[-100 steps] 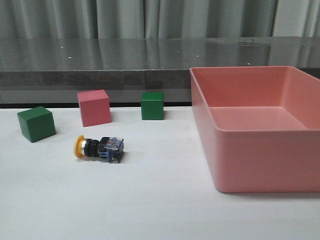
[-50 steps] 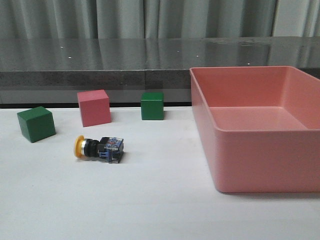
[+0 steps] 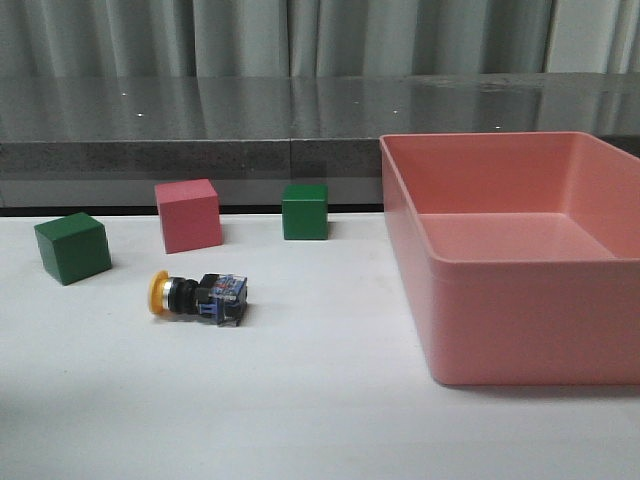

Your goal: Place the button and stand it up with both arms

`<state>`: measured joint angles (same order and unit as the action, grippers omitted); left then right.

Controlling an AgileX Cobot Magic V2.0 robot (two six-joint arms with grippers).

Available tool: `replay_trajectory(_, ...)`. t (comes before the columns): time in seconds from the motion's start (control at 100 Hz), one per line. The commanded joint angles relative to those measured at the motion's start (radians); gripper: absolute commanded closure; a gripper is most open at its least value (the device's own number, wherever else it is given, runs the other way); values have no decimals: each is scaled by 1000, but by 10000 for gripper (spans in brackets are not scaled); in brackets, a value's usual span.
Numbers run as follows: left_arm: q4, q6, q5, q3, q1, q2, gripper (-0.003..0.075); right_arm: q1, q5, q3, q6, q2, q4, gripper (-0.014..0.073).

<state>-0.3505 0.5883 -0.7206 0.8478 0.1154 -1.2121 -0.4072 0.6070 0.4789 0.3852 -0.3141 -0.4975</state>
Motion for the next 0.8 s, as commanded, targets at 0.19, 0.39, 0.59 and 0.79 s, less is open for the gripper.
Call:
replay_trajectory(0.19,-392,547,-14,166,-1,-204,589,5,-77,25,5,-9,-23,655)
replay_trajectory(0.39,-557,988,-18,170,-1,-224,218,5,-77,25,5,-9,-23,655)
replay_trajectory(0.59,-583,1005,78,170,-1,-233,206,5,-77,25,5,-9,-23,655)
replay_trajectory(0.79,-672,1257,73,168,-1,-296,208,5,-77,25,5,-9,-23,655)
